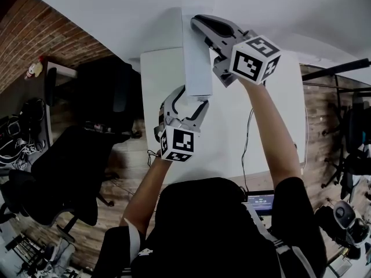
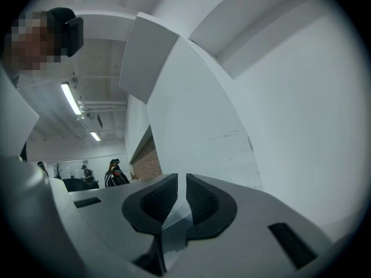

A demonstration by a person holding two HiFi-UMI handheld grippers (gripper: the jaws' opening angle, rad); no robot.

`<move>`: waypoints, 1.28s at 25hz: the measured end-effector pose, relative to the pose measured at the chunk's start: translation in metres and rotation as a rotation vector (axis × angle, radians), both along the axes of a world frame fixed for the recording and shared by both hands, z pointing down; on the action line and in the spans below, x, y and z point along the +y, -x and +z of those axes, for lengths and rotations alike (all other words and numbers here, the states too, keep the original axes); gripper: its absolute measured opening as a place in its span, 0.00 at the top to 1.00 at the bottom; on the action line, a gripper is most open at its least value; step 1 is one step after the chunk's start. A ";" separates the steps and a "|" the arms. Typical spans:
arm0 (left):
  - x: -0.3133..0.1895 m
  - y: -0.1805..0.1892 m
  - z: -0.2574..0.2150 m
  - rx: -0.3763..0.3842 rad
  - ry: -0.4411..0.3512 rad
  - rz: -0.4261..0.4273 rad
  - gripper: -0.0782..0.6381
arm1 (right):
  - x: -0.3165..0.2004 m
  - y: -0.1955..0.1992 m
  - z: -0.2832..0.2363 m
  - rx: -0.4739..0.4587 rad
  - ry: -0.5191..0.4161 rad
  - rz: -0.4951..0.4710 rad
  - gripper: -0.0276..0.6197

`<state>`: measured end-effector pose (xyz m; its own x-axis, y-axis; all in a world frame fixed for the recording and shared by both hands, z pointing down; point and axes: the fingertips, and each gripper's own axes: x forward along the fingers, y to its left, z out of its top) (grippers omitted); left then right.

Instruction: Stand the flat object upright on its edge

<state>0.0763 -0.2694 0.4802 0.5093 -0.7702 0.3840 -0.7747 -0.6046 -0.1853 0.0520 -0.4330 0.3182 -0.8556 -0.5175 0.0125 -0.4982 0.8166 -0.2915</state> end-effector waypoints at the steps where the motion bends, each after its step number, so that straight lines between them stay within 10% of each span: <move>1: 0.001 -0.001 0.000 0.001 -0.003 0.003 0.44 | 0.000 -0.001 0.000 0.001 -0.001 -0.001 0.85; 26: 0.037 0.023 -0.021 0.044 -0.047 0.035 0.44 | 0.043 -0.025 -0.015 0.127 -0.044 0.099 0.85; 32: 0.055 0.037 -0.035 0.050 -0.061 0.041 0.61 | 0.073 -0.032 -0.012 0.194 -0.041 0.163 0.85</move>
